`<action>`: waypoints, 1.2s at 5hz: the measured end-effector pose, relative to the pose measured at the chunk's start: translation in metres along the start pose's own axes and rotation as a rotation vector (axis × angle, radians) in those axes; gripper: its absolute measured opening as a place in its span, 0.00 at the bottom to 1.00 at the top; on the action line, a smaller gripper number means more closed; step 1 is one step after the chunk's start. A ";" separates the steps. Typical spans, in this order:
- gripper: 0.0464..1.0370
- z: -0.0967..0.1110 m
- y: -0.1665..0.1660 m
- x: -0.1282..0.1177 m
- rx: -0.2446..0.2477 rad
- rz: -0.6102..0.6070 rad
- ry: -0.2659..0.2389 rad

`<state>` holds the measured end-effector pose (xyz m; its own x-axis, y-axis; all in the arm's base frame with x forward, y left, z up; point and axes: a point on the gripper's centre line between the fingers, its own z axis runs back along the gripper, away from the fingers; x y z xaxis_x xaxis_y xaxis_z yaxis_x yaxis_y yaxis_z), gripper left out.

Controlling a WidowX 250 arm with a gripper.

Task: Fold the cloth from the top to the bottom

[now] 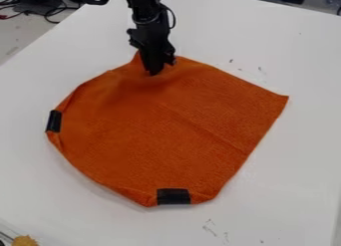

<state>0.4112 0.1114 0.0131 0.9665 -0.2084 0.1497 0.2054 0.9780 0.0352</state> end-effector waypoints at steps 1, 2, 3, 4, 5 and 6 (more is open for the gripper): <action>0.01 0.044 -0.005 0.004 0.087 -0.004 -0.006; 0.01 0.081 -0.031 0.004 0.158 -0.002 -0.035; 0.01 0.098 -0.063 0.000 0.180 0.012 -0.063; 0.01 0.101 -0.098 -0.011 0.157 0.043 -0.078; 0.01 0.105 -0.137 -0.026 0.133 0.086 -0.095; 0.01 0.099 -0.178 -0.048 0.077 0.143 -0.111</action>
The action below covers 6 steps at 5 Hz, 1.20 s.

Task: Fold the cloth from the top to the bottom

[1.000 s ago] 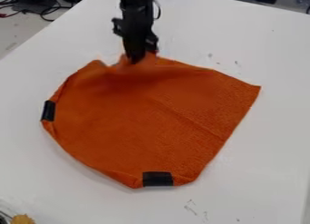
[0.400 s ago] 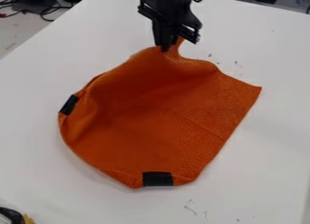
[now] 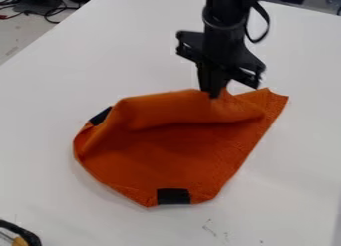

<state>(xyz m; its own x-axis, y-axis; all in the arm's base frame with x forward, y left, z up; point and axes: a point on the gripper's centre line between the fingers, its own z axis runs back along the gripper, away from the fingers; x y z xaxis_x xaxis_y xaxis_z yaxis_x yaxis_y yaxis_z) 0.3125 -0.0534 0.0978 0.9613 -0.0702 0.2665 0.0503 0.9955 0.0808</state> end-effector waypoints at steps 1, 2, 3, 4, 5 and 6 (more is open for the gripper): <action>0.01 -0.013 -0.022 -0.024 -0.050 0.069 -0.016; 0.03 -0.025 -0.027 -0.039 -0.084 0.121 -0.010; 0.18 -0.053 -0.022 -0.055 -0.139 0.164 0.037; 0.44 -0.062 -0.015 -0.051 -0.174 0.134 0.074; 0.70 -0.058 -0.012 -0.042 -0.178 0.093 0.089; 0.97 -0.048 -0.005 -0.035 -0.124 0.050 0.132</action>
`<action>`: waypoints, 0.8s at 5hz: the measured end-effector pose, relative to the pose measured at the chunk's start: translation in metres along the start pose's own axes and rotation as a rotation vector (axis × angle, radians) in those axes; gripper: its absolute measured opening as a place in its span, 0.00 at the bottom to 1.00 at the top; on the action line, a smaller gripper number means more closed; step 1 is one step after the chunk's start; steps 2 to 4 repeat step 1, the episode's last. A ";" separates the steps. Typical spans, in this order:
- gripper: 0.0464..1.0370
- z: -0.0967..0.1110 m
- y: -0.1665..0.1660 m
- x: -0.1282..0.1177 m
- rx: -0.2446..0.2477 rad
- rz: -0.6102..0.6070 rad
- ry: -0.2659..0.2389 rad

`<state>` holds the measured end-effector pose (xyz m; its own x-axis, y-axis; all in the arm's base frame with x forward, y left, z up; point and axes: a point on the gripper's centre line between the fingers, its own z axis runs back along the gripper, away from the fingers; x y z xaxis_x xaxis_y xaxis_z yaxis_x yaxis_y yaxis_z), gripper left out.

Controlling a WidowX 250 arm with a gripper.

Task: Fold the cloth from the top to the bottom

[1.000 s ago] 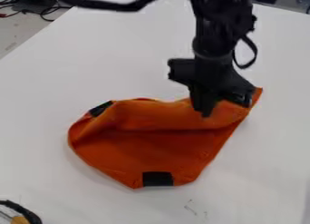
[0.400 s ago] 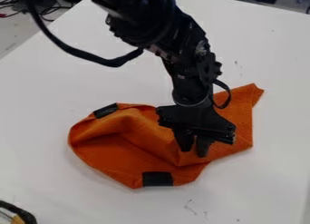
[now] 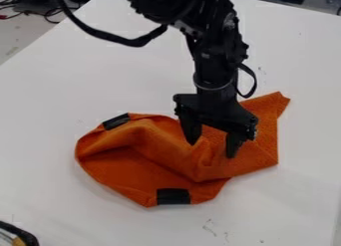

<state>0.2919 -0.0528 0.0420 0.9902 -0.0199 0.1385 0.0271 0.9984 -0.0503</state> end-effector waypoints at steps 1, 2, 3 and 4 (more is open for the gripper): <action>0.97 0.013 0.000 0.003 0.060 -0.022 0.018; 0.97 0.013 0.000 0.003 0.060 -0.022 0.018; 0.97 0.013 0.000 0.003 0.060 -0.022 0.018; 0.97 0.013 0.000 0.003 0.060 -0.022 0.018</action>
